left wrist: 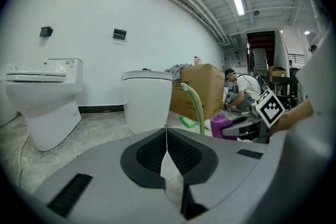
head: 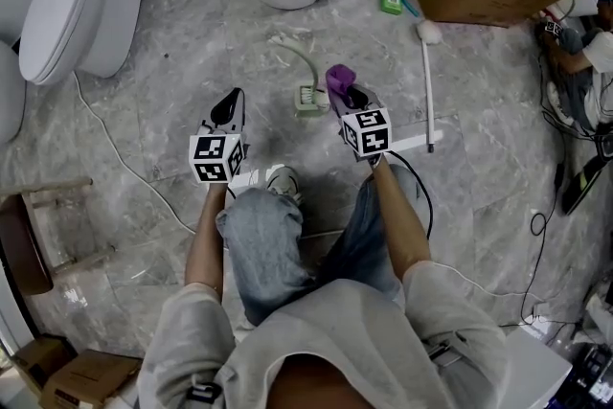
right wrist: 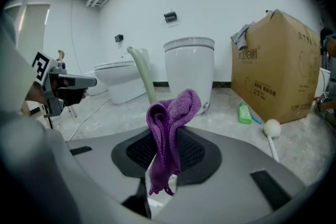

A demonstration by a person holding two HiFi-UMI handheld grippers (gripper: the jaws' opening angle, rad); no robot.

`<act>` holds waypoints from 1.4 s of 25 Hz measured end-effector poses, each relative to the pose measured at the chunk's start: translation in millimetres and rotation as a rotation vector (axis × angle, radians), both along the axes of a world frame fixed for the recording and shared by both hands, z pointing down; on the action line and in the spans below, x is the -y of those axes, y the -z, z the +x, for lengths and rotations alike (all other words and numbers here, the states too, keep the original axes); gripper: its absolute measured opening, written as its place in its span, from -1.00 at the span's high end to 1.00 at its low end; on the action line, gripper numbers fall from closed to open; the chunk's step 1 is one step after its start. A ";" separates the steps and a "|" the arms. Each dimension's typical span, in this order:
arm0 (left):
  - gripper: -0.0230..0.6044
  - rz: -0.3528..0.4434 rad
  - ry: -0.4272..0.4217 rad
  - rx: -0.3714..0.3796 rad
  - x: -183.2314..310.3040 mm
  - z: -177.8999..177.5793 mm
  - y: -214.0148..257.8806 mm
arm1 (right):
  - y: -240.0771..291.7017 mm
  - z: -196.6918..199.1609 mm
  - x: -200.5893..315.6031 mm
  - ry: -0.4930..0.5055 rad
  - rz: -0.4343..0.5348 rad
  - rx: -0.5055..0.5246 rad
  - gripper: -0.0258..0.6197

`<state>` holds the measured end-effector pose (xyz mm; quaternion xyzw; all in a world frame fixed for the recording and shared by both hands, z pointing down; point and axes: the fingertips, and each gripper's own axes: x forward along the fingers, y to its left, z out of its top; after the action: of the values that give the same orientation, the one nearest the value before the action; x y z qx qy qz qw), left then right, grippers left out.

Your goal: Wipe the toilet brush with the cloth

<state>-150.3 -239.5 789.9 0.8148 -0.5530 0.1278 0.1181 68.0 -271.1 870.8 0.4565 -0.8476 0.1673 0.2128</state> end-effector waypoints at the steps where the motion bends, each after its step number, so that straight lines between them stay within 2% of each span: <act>1: 0.86 0.003 0.000 -0.001 -0.5 0.0 1.9 | 15.5 3.7 2.0 -0.007 0.041 0.007 0.58; 9: 0.86 0.029 -0.007 0.007 -5.1 7.5 18.6 | 126.2 25.8 3.1 -0.031 0.283 0.053 0.58; 14: 0.86 0.049 -0.010 0.017 -6.1 10.4 28.0 | 160.4 37.6 -3.0 -0.031 0.360 0.041 0.58; 20: 0.86 0.039 -0.028 0.043 -3.1 10.8 23.3 | 152.5 47.0 1.0 -0.047 0.340 0.038 0.59; 27: 0.86 -0.013 -0.019 0.043 14.5 -3.4 28.9 | 135.4 46.9 12.0 -0.075 0.248 0.037 0.59; 31: 0.86 -0.065 -0.018 0.031 22.2 -8.3 55.3 | 149.0 42.4 16.9 -0.085 0.173 0.030 0.58; 35: 0.86 -0.103 -0.002 0.012 25.1 -11.5 100.3 | 183.9 39.0 15.9 -0.086 0.111 0.019 0.58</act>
<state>-161.8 -264.6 689.5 0.8074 -0.5456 0.1613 0.1563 106.9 -287.1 687.0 0.5020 -0.8371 0.1334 0.1715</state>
